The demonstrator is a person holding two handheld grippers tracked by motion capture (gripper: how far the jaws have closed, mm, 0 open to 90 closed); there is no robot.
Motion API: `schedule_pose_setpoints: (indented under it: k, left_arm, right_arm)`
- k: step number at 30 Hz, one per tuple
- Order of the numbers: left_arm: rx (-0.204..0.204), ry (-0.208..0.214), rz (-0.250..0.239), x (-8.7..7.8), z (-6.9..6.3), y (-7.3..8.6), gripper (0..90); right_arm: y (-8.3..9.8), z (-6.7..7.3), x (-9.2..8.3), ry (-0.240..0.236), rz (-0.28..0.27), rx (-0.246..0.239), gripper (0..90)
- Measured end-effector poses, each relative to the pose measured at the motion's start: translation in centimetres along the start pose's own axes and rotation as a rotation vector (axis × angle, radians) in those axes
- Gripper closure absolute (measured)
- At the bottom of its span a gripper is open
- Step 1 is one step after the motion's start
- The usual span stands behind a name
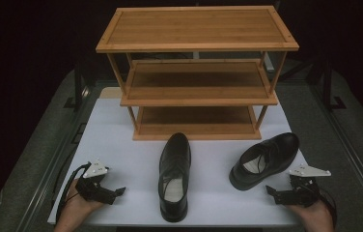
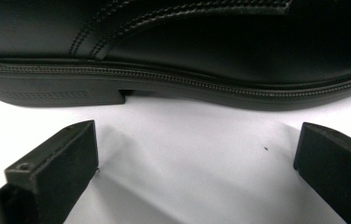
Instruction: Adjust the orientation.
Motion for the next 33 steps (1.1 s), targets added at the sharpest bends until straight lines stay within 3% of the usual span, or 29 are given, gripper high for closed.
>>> schedule_pose_setpoints:
  k: [3, 8, 10, 17, 23, 27, 33]
  left_arm:
    - [-0.002, -0.001, -0.002, 0.0, 0.0, 0.0, 0.0]
    - [-0.001, 0.000, 0.000, 0.0, 0.0, 0.0, 0.0]
    - [-0.001, 0.000, 0.000, 0.0, 0.0, 0.0, 0.0]
    - [0.000, -0.001, 0.002, 0.0, 0.0, 0.0, 0.0]
    - [-0.001, 0.000, 0.003, 0.0, 0.0, 0.0, 0.0]
    - [-0.001, 0.000, 0.001, 0.0, 0.0, 0.0, 0.0]
    - [-0.002, -0.001, 0.000, 0.0, 0.0, 0.0, 0.0]
  right_arm:
    - [0.0, 0.1, -0.1, 0.028, 0.000, -0.020, 3.2]
    - [-0.1, -0.5, -1.0, 0.033, -0.011, -0.017, 25.8]
    - [-0.2, -1.0, -1.5, 0.054, -0.018, -0.001, 37.7]
    - [-1.3, -3.5, -2.2, 0.108, -0.024, 0.075, 63.7]
    - [-2.8, -5.4, -2.9, 0.084, -0.053, 0.114, 85.3]
    - [-4.2, -6.2, -3.1, 0.059, -0.071, 0.132, 89.4]
    - [-6.3, -7.2, -2.1, 0.051, -0.067, 0.110, 89.6]
Point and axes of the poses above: each handheld gripper's, and its own axes: x roughly forward along the jaws, y roughly out of its underside, z roughly to its left, the point moved 7 cm from there along x, roughly forward along the jaws, and after that the axes turned 14 degrees about y, right-handed, at the moved point
